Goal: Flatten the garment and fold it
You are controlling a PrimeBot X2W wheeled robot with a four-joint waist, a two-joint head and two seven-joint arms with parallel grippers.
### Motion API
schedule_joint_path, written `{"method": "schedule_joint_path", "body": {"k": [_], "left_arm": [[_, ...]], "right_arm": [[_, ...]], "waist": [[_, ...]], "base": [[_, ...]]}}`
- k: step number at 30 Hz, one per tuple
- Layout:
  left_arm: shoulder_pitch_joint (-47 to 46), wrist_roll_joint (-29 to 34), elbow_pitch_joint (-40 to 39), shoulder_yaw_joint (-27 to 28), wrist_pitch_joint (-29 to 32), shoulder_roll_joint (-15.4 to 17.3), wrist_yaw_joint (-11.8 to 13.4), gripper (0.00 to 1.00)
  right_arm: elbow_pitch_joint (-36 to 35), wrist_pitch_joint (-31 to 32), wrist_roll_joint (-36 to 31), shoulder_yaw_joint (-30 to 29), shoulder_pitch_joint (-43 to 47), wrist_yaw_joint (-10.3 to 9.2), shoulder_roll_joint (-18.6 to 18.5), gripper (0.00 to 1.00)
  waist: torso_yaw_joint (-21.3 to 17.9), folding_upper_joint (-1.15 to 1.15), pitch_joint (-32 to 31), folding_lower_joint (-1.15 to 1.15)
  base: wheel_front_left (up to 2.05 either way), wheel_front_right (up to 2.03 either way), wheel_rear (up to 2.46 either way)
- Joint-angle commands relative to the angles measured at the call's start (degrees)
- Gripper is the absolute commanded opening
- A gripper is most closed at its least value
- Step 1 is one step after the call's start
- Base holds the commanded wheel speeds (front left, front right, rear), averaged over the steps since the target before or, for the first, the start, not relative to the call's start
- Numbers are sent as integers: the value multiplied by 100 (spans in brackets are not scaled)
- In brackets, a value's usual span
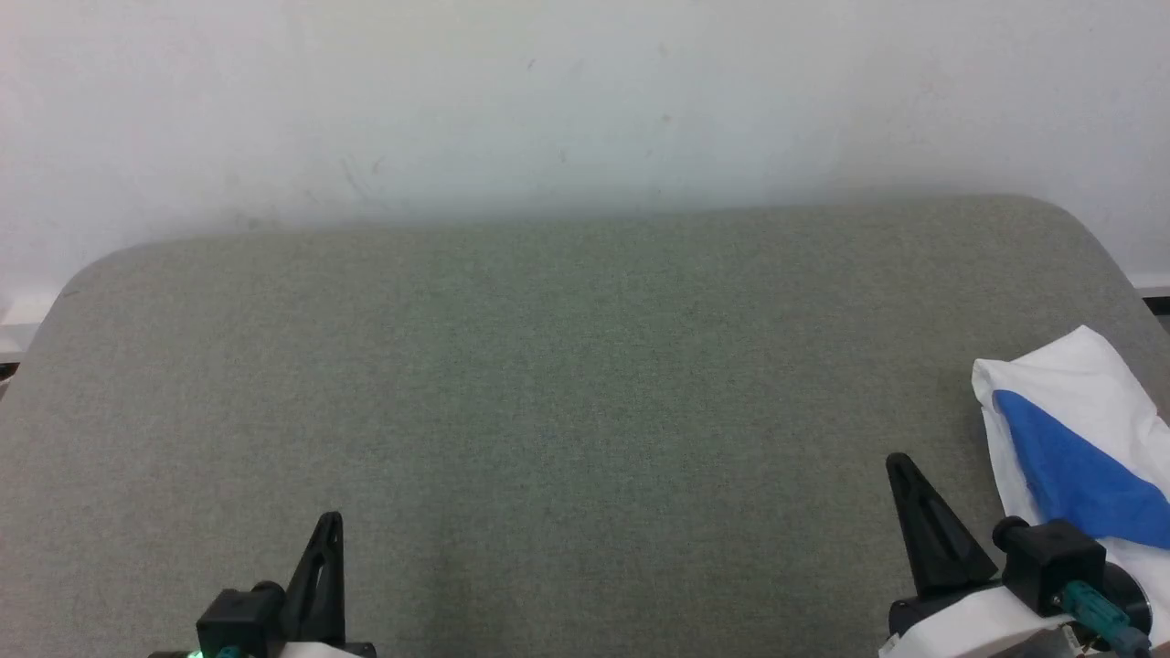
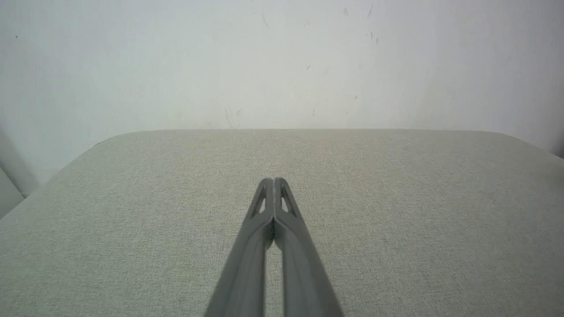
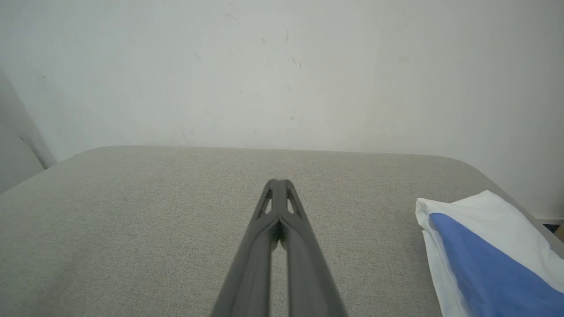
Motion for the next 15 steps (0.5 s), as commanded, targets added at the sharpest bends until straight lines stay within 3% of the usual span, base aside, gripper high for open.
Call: {"method": "schedule_joint_path", "body": {"k": [1,15], "left_arm": [[-112,60,-37,-6,41,-24,30,0],[-223,146,-100,-15,204,-59,47,0]], "right_arm": [[17,27,-53,-9,-117,-3,8,0],[71,90,-147,-47,-223,-4,11,0]], "waist": [[0,0,6,0],[-2,0,62,0]], "base": [[0,0,0],[0,0,0]]}}
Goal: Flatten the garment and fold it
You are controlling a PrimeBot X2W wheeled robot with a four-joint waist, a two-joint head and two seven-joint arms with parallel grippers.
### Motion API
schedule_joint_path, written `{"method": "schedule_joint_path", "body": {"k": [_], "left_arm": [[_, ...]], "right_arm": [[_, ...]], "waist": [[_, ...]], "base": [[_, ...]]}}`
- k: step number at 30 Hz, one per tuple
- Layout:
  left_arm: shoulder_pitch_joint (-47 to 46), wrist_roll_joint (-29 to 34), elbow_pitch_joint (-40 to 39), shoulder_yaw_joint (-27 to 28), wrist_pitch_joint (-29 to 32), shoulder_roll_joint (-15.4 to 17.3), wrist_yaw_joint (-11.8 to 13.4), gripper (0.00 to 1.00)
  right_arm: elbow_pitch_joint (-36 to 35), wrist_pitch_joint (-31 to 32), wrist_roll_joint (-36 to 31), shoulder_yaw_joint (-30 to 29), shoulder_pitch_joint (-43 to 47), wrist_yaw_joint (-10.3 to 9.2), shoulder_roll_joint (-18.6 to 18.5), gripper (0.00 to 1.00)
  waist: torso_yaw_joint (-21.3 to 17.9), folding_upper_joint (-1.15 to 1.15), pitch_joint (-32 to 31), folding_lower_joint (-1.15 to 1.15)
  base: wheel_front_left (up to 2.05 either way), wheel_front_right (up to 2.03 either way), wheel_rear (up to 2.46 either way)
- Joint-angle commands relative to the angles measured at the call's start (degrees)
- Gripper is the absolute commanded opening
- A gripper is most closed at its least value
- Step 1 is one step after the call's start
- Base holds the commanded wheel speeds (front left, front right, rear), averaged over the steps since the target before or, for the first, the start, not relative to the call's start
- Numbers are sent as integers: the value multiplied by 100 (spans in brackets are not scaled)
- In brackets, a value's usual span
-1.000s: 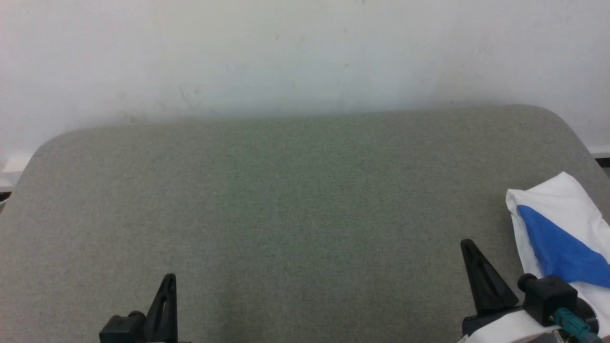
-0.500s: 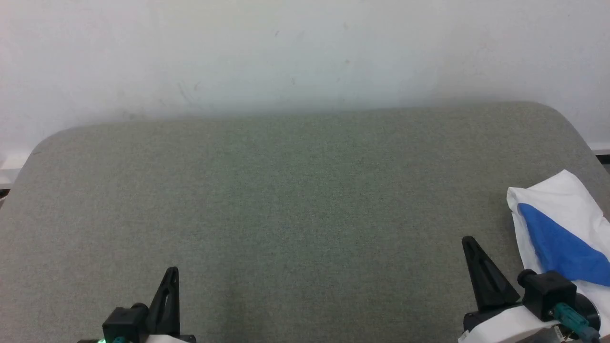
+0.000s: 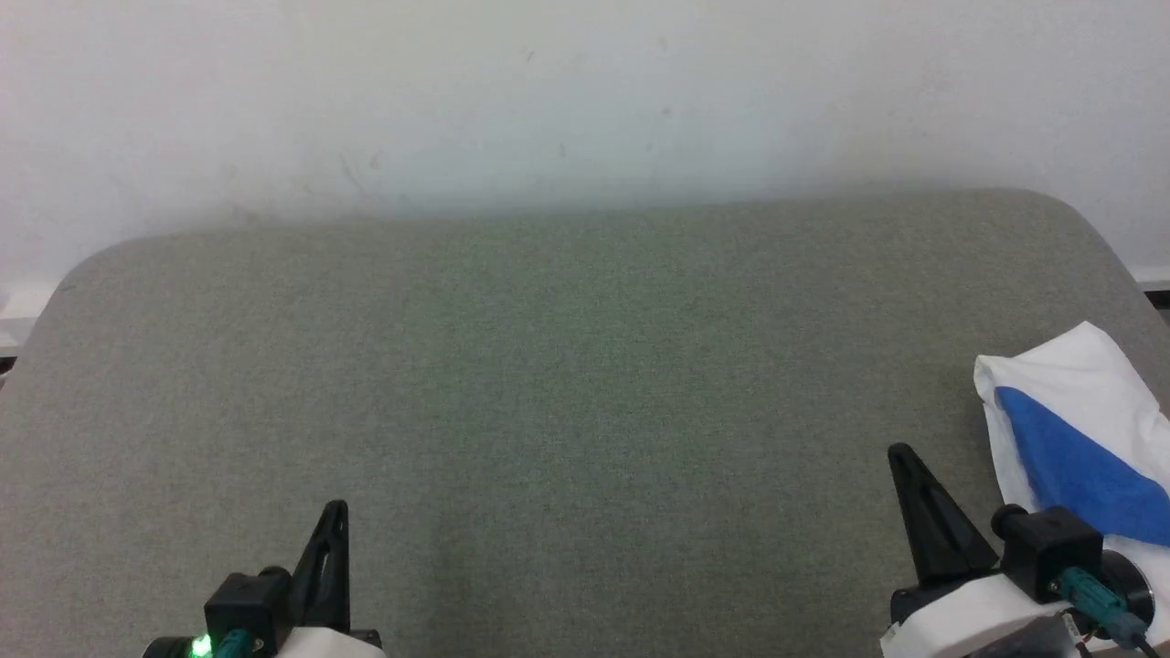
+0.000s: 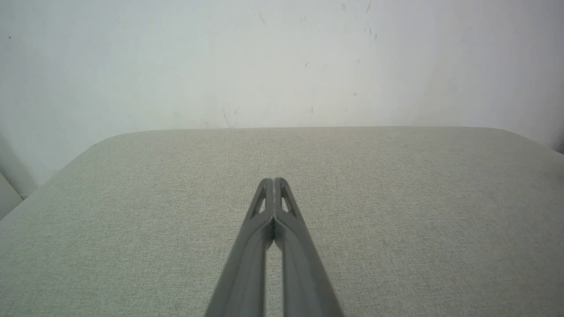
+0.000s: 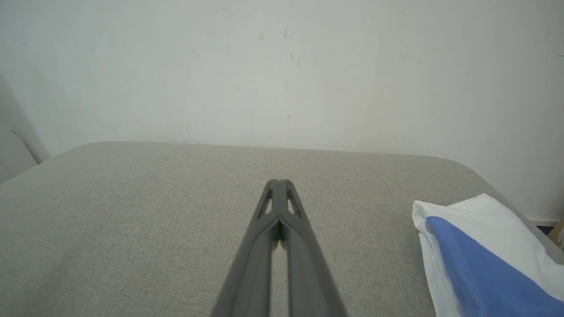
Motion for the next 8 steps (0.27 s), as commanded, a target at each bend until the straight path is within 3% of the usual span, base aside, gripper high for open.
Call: {"method": "schedule_joint_path", "body": {"k": [1,8], "left_arm": [[-136,59,-43,-6,38,-21,41,0],[-192,102,-74,-10,120,-39,50,0]], "right_arm": [[27,11,-61,-9,-98,-4,10,0],[54,42,-108,-28,-151,-5,12,0]], "waist": [[0,0,7,0],[-1,0,35,0]], "base": [[0,0,0],[0,0,0]]}}
